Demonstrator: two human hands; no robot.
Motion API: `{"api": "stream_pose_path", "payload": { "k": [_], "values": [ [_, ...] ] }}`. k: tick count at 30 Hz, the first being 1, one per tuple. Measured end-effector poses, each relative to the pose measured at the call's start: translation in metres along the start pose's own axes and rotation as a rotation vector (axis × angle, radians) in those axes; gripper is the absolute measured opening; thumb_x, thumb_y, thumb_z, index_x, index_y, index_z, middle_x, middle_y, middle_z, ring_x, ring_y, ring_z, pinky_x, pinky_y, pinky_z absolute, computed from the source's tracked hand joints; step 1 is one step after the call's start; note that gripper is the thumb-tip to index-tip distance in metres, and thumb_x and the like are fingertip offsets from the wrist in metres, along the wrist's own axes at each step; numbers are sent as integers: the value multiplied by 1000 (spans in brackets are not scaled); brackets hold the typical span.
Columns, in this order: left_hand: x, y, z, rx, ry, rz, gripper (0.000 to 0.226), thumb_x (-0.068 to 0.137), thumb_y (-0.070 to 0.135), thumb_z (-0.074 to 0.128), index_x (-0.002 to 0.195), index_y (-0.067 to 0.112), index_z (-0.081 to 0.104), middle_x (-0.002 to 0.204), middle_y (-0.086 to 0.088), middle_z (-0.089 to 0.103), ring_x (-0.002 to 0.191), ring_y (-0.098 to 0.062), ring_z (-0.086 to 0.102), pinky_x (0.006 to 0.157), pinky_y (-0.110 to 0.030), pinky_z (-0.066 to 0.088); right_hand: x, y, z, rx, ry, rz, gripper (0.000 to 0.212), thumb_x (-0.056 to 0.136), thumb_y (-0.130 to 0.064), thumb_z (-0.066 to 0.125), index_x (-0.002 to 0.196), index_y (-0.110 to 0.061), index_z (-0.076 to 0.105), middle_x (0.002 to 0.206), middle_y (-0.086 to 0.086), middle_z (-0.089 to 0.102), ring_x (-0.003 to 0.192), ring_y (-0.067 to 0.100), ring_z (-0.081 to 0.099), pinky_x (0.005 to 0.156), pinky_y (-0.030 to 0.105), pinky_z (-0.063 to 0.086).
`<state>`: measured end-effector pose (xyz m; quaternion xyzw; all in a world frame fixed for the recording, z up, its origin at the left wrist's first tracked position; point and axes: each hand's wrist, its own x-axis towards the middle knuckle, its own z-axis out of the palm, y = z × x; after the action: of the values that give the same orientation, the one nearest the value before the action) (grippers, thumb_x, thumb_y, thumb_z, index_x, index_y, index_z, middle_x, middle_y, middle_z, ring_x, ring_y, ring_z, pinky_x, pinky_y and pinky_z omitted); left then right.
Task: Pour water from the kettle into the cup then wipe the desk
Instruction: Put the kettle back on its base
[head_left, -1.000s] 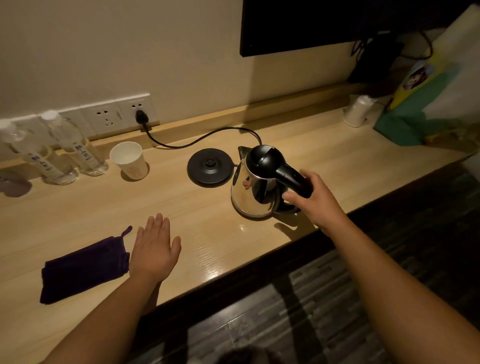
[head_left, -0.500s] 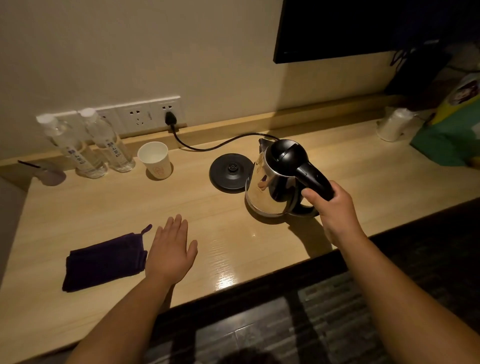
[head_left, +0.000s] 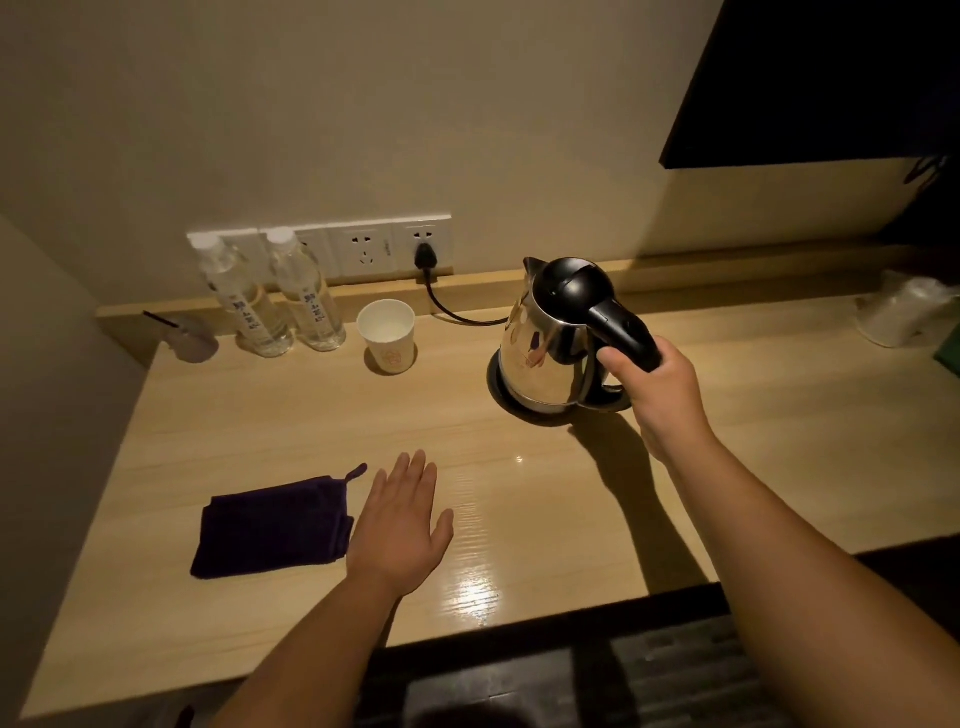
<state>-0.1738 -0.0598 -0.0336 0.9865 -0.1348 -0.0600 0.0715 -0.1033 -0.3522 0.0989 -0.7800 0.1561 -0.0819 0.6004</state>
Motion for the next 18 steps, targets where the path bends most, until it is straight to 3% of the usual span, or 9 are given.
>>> {"api": "stream_pose_path", "payload": {
  "k": [5, 18],
  "values": [
    [1, -1, 2, 4, -1, -2, 70, 95, 54, 15, 153, 15, 13, 161, -5, 3, 147, -19, -6, 116, -36, -12, 8, 2, 6, 7, -6, 2, 24, 79, -41, 72, 98, -42, 58, 99, -8, 66, 91, 6, 61, 67, 21, 43],
    [0, -1, 3, -7, 4, 2, 69, 96, 53, 17, 153, 14, 13, 161, -5, 3, 147, -19, -7, 116, -37, -12, 18, 9, 11, -38, -26, 0, 28, 79, -43, 71, 103, -37, 58, 100, -4, 65, 93, 12, 61, 71, 27, 47]
  ]
}}
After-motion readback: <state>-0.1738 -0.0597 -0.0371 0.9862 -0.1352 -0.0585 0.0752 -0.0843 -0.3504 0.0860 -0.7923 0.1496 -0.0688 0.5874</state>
